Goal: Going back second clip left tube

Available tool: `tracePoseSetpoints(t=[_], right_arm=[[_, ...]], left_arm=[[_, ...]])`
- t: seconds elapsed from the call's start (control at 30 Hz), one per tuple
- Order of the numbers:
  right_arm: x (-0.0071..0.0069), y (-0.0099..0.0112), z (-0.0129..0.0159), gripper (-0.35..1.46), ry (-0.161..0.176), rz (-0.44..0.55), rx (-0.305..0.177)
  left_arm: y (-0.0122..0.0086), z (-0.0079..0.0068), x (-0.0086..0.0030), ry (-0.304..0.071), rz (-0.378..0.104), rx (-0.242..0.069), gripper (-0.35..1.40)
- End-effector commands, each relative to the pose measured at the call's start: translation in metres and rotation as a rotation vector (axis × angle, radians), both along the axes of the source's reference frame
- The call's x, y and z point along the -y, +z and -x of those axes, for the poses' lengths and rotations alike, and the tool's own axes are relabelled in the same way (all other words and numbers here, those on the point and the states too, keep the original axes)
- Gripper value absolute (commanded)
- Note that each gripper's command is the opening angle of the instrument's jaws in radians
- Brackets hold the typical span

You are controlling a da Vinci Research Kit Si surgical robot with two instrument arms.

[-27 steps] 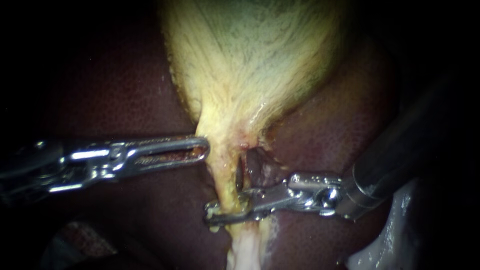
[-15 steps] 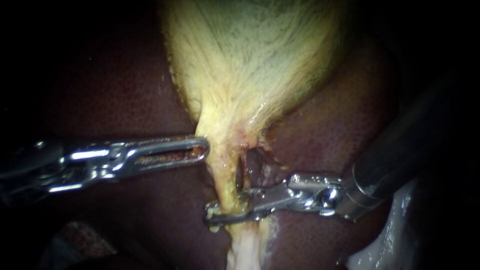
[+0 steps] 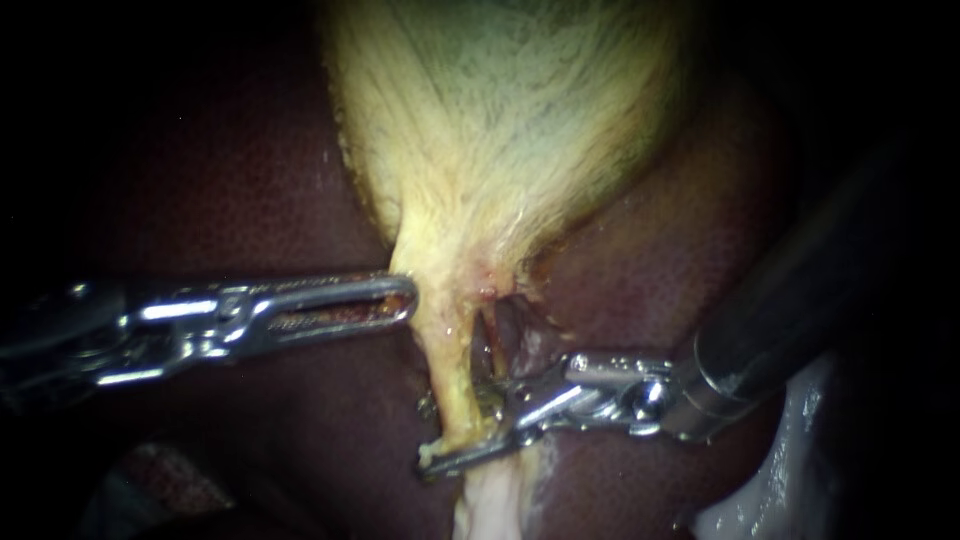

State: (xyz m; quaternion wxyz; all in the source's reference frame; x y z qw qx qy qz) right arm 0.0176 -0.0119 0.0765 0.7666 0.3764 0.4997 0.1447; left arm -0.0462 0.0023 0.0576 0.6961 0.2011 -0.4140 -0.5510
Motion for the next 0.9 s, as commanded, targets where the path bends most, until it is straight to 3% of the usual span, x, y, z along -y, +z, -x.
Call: tracePoseSetpoints(t=[0.03, 0.27, 0.37, 0.5, 0.7, 0.9], right_arm=[[0.0001, -0.0001, -0.0001, 0.60, -0.002, 0.009, -0.006], [0.0014, 0.0001, -0.0011, 0.60, -0.019, 0.058, -0.025], [0.0029, 0.0005, -0.0017, 0.60, -0.048, 0.141, -0.059], [0.0038, 0.0013, -0.0018, 0.60, -0.112, 0.241, -0.122], [0.0038, 0.0015, -0.0010, 0.60, -0.172, 0.301, -0.180], [0.0037, 0.0014, -0.0002, 0.60, -0.194, 0.336, -0.206]], left_arm=[[0.0000, 0.0000, 0.0000, 0.000, 0.000, 0.000, -0.35], [0.0000, 0.0001, 0.0000, -0.001, 0.000, -0.001, -0.35], [0.0000, 0.0002, 0.0000, -0.001, 0.000, -0.001, -0.35], [0.0000, 0.0002, 0.0000, -0.001, 0.000, -0.001, -0.35], [0.0000, 0.0000, 0.0001, 0.000, 0.001, 0.000, -0.35], [0.0000, -0.0001, 0.0001, 0.000, 0.001, 0.000, -0.35]])
